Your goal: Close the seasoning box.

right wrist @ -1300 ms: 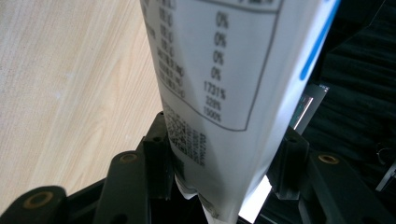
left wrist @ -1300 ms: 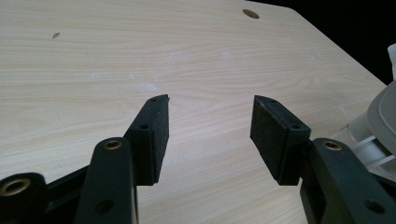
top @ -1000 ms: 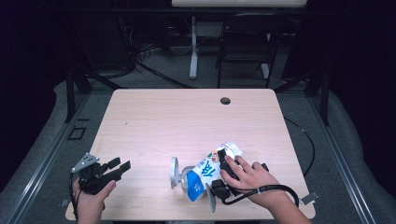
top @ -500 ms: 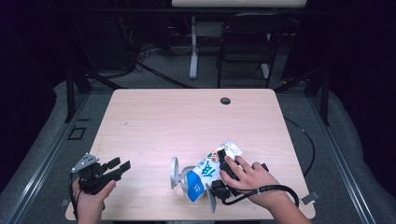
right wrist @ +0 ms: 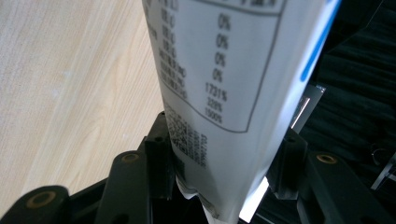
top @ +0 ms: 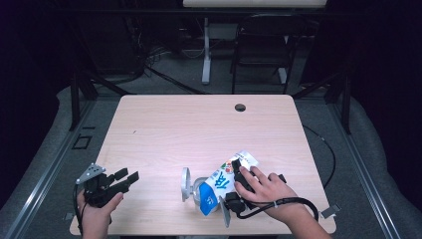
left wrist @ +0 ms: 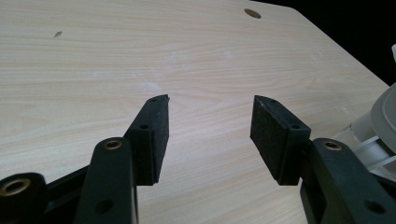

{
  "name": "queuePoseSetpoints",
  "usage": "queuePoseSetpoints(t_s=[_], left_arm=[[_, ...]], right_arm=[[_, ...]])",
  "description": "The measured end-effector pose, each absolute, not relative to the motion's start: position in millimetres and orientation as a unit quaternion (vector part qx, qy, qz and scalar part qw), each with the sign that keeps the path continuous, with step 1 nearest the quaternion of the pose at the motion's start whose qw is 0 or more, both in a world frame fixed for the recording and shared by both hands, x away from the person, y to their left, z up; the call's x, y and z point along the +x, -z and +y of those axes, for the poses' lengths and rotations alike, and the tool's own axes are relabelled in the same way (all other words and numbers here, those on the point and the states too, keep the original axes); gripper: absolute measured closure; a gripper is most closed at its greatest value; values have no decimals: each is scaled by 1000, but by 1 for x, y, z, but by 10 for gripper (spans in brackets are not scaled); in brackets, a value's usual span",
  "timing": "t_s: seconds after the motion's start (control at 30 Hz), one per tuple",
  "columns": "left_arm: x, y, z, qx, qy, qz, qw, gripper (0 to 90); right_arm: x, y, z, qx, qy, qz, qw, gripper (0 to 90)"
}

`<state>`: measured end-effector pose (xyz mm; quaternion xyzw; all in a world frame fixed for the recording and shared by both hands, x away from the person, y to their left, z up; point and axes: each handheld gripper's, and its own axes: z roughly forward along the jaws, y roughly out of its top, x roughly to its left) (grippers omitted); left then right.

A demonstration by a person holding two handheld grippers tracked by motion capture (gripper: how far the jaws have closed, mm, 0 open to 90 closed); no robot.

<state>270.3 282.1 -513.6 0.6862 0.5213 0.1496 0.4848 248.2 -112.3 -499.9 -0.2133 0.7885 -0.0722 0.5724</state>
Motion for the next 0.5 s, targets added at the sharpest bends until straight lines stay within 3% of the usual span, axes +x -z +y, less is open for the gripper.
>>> queuePoseSetpoints(t_s=[0.5], left_arm=[[270, 513, 282, 686, -150, 521, 485, 477]], right_arm=[[248, 500, -112, -216, 73, 787, 574, 536]])
